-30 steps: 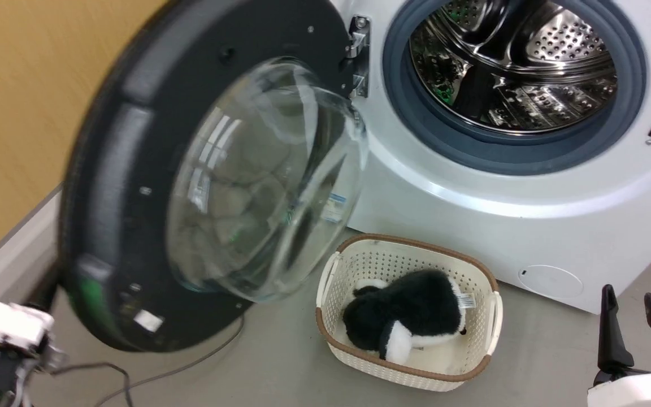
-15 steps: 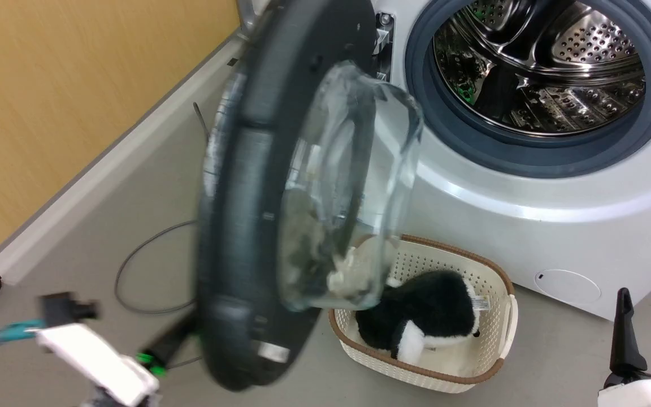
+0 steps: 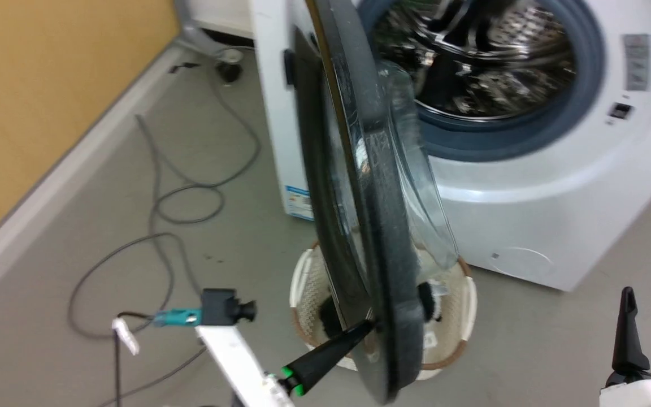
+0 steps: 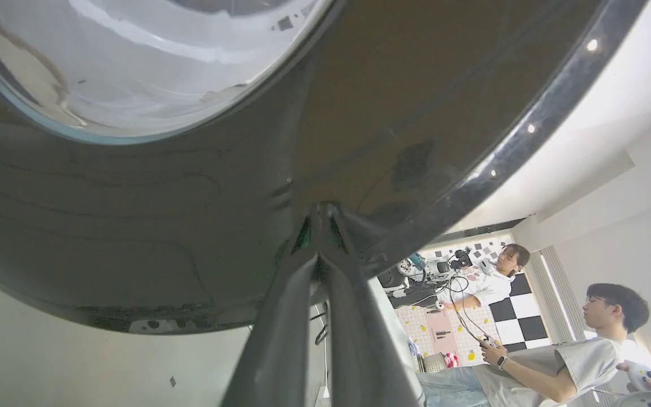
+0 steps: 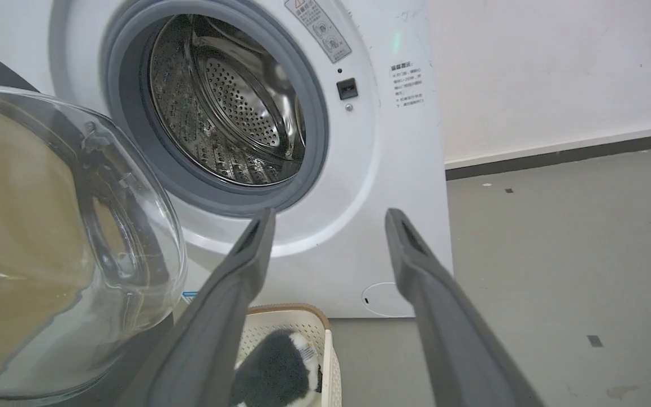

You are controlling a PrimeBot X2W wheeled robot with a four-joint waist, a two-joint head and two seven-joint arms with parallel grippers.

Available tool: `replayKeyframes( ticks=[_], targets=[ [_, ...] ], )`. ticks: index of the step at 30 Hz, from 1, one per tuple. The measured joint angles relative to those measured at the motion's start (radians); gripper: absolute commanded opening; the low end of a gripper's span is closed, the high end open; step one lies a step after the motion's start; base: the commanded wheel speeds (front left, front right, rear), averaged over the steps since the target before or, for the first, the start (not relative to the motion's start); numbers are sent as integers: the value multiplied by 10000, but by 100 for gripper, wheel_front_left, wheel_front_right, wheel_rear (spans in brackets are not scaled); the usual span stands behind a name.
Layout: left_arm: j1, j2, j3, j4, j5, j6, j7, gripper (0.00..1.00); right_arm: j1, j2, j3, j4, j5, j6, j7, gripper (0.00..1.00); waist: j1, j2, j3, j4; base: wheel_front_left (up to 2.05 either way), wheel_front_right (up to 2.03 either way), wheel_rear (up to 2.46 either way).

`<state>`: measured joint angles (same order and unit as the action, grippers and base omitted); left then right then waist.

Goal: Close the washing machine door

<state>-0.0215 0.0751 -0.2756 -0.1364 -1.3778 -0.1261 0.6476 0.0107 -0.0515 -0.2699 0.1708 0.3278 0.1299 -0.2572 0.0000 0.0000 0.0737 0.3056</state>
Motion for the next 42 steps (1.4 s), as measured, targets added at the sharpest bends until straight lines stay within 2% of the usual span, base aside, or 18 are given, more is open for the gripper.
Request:
replayKeyframes(
  ticks=[8,20,24,28,33,35,38,42],
  targets=[
    [-1151,-125,-1747,1085,63,0,-1682,0,-50,8,-23,12,-44,0,-2,100,0,0,101,-1238,0,0,0],
    [-2497,-94,-3453,2932,282,0,-4527,0,-244,8,192,23,-113,0,0,100,0,0,288,-2534,0,0,0],
    [-2502,286,-3848,3007,209,0,-5358,0,-239,8,255,29,-113,0,-2,100,0,0,198,-2733,0,0,0],
    [-2557,903,-4100,2989,405,0,-6337,0,-219,8,328,-123,-102,0,-2,100,0,0,52,-2761,0,0,0],
    [-3088,1868,-4278,3835,2525,19,-8426,0,-187,8,453,-533,-190,0,-2,100,0,0,-174,-2643,0,0,0],
    [-3252,2111,-4109,4309,3559,422,-8845,0,-186,8,439,-767,-199,0,-2,100,0,0,-266,-2574,0,0,0],
    [-3432,2286,-3530,4439,5053,1402,-9031,0,-190,8,451,-1202,-209,0,-2,100,0,0,-391,-2450,0,0,0],
    [-3351,2345,-2121,3430,7313,2610,-9041,0,-220,8,527,-1898,-291,0,-2,100,0,0,-528,-2280,0,0,0]
  ],
)
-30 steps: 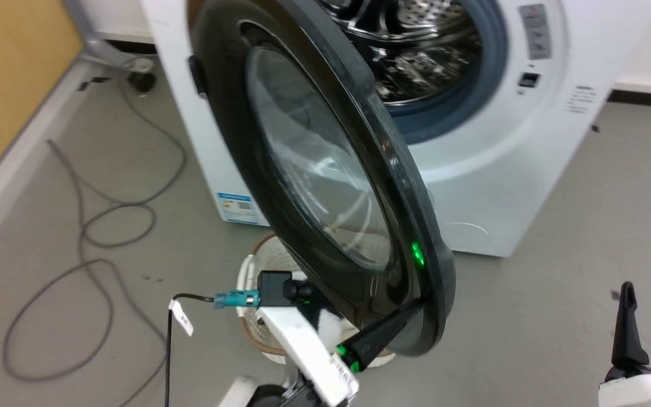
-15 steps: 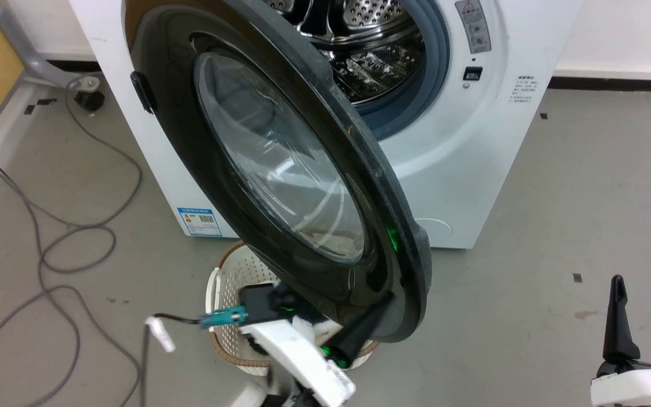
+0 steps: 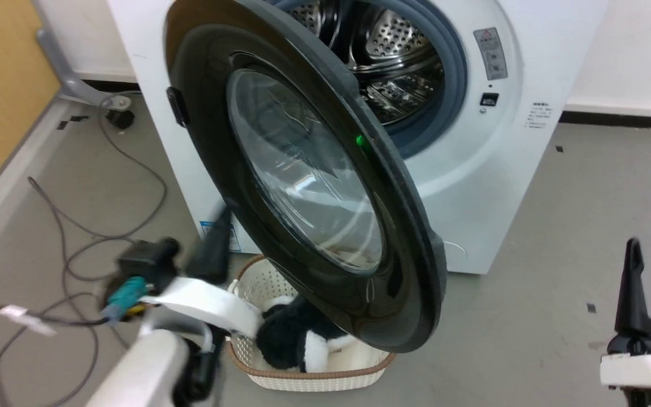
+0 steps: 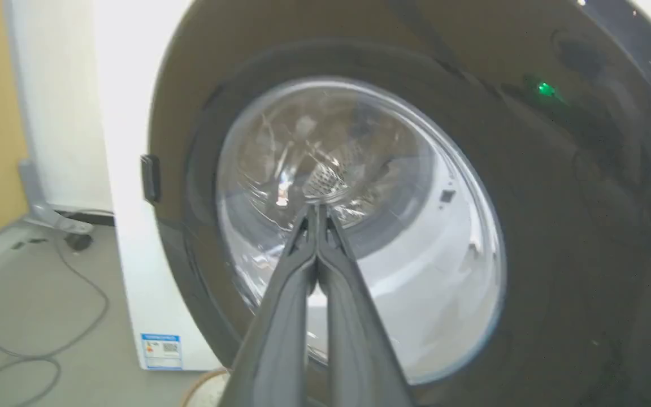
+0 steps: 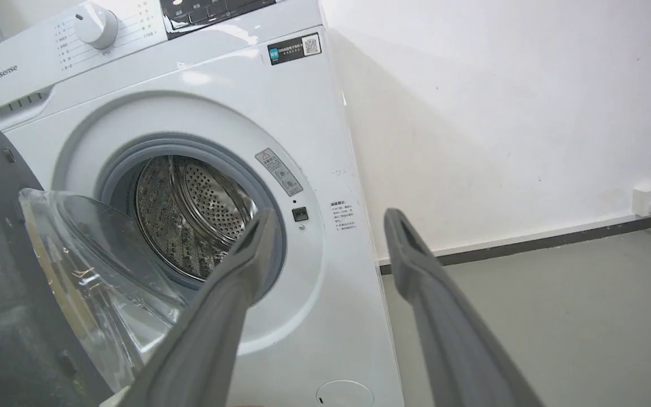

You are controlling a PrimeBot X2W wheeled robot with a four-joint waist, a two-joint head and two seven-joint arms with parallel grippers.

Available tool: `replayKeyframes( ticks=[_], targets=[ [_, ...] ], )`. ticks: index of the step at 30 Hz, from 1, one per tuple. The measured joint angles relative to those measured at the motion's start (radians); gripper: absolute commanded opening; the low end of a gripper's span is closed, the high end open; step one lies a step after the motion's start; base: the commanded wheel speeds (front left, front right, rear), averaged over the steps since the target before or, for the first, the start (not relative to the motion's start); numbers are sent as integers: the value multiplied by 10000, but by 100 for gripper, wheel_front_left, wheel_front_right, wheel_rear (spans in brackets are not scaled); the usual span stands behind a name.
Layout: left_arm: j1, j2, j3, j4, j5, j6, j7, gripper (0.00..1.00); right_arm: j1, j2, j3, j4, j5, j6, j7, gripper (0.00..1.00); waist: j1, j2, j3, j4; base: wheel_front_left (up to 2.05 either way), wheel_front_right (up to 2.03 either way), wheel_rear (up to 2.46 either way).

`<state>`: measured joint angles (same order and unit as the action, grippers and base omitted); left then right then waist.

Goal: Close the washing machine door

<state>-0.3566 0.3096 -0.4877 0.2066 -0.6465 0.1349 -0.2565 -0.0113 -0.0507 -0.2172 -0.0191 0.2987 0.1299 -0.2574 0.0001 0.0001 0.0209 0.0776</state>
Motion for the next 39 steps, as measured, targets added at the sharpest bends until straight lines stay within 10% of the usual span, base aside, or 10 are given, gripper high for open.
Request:
replayKeyframes(
  ticks=[2,4,12,15,29,39],
  targets=[
    [299,27,717,-589,947,504,-6,0,-97,0,123,-378,13,0,0,100,0,0,-42,86,0,0,0],
    [781,25,1358,-1166,1841,965,-10,100,-259,-2,290,-780,15,0,0,100,0,0,-75,167,0,0,0],
    [2413,-52,2786,-2414,4113,1967,-10,100,-741,-6,1421,-2378,253,0,0,100,0,0,-123,528,0,0,0],
    [2894,-238,3060,-2545,4174,1906,-10,100,-909,-8,2299,-2847,203,0,-2,0,0,0,-114,647,0,0,0],
    [3582,-1064,3475,-1958,4727,1156,-10,100,-1198,-2169,7171,-1425,-738,2,0,0,0,0,53,932,0,0,0],
    [3511,-1678,3689,-1860,5162,665,-10,100,-1045,-2644,7108,688,-759,4,2,0,0,0,508,738,0,0,0]
  ],
)
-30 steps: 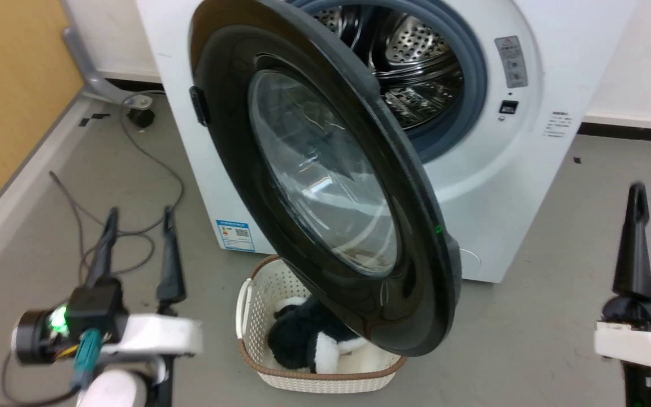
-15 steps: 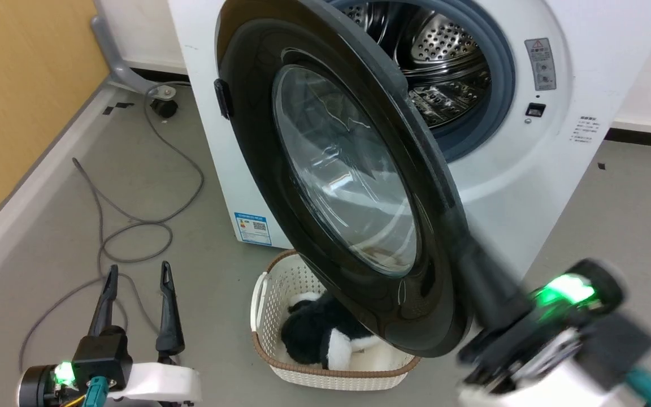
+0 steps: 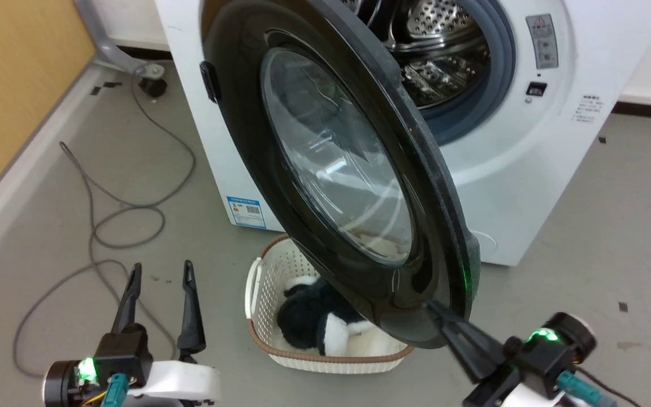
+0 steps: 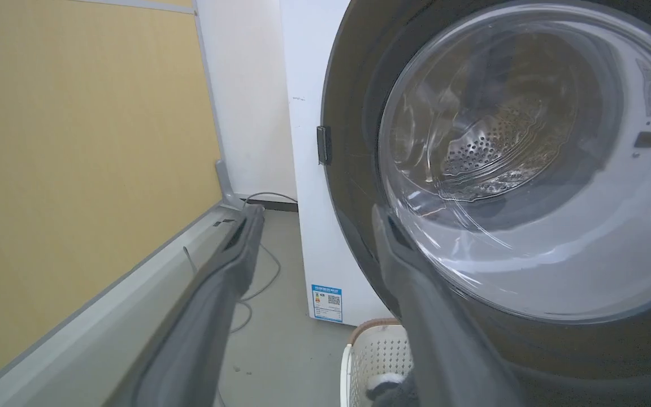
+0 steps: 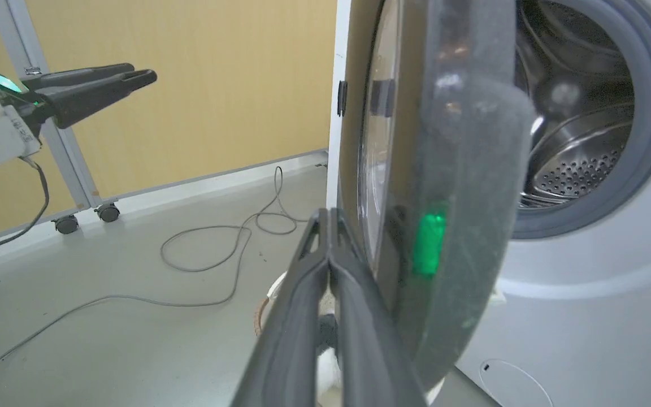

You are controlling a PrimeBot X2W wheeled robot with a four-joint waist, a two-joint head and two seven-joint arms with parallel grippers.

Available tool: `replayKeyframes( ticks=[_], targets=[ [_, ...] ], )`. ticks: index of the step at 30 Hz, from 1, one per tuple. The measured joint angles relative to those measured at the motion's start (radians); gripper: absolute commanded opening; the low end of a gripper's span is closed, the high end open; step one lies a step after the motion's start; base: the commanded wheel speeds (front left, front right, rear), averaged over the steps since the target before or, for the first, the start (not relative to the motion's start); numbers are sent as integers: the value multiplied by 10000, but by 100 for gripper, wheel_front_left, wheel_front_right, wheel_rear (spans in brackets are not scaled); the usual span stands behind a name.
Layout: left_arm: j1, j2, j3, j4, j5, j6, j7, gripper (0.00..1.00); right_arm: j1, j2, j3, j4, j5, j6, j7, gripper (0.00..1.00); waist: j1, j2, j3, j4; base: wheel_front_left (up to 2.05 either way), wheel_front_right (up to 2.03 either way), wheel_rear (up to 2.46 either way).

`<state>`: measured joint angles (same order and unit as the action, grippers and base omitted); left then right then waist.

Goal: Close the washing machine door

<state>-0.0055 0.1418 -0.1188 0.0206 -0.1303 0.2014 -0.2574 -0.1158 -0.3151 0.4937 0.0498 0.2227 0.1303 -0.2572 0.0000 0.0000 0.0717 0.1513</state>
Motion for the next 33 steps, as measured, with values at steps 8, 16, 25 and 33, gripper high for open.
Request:
replayKeyframes(
  ticks=[8,16,25,33],
  targets=[
    [-417,-349,-2,48,253,-385,0,100,-277,176,-1367,947,-15,25,-2,0,0,0,560,-90,0,0,0],
    [-1034,-669,-167,-13,422,-610,0,100,-1793,585,-3233,1862,-228,19,0,0,0,0,1462,-44,0,0,0],
    [-1683,-861,-351,-21,422,-696,0,100,-3848,445,-4385,3296,-639,21,-2,0,1,0,2613,283,0,0,0],
    [-1909,-890,-357,-15,387,-694,0,100,-5461,21,-5361,4608,-934,17,-2,0,1,0,3236,672,0,0,0]
  ],
)
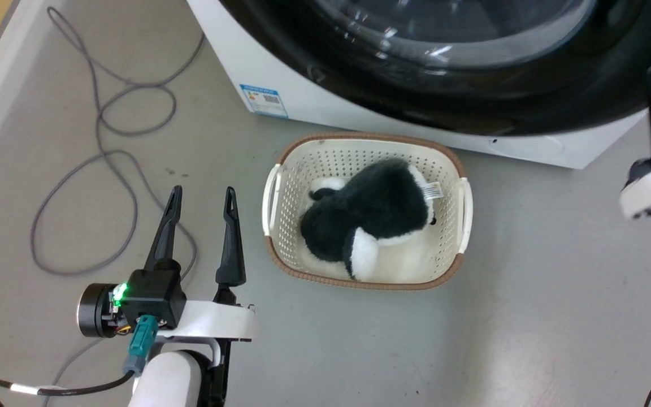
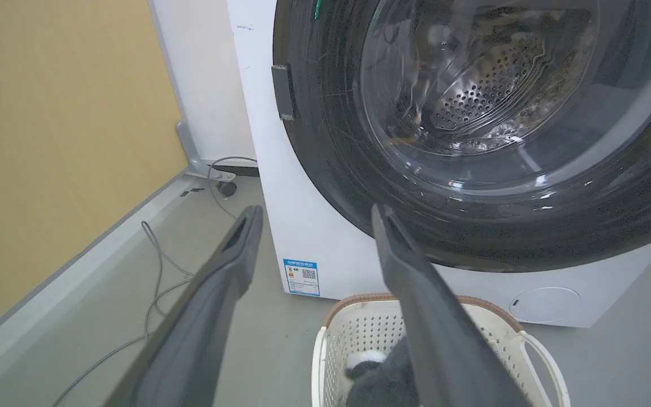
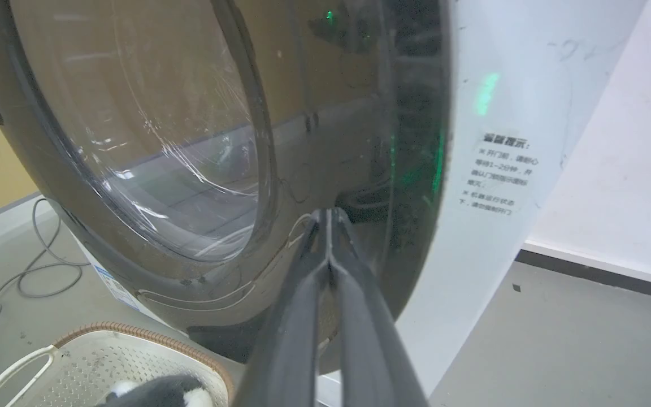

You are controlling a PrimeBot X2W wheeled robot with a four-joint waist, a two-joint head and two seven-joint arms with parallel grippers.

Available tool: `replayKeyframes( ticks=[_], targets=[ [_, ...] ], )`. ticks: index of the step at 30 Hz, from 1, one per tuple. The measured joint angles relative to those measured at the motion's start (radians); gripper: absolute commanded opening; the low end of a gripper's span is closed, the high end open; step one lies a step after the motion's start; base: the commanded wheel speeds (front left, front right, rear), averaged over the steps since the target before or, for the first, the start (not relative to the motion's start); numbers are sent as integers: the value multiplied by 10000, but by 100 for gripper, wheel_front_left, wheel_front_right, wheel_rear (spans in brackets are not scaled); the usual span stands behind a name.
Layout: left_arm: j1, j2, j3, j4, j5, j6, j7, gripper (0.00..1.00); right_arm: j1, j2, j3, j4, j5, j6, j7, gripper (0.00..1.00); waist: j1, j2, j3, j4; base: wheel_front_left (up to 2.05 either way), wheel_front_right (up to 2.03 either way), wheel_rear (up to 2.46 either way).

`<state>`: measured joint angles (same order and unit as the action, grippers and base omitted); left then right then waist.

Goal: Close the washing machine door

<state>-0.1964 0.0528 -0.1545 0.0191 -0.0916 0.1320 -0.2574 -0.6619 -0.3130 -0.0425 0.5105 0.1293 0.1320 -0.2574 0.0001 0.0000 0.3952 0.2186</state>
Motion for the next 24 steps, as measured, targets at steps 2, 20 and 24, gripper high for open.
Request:
replayKeyframes(
  ticks=[2,20,24],
  targets=[
    [-50,-2,-19,2,-10,2,0,100,-315,-48,-121,305,-73,2,0,0,0,0,74,60,0,0,0],
    [-236,-12,-71,-104,-171,196,0,100,-1362,115,-953,1398,-811,2,0,0,0,0,313,25,0,0,0],
    [-212,-17,155,29,-146,234,0,100,-1034,454,-1198,871,-963,0,0,0,0,0,-5,-161,0,0,0]
  ],
)
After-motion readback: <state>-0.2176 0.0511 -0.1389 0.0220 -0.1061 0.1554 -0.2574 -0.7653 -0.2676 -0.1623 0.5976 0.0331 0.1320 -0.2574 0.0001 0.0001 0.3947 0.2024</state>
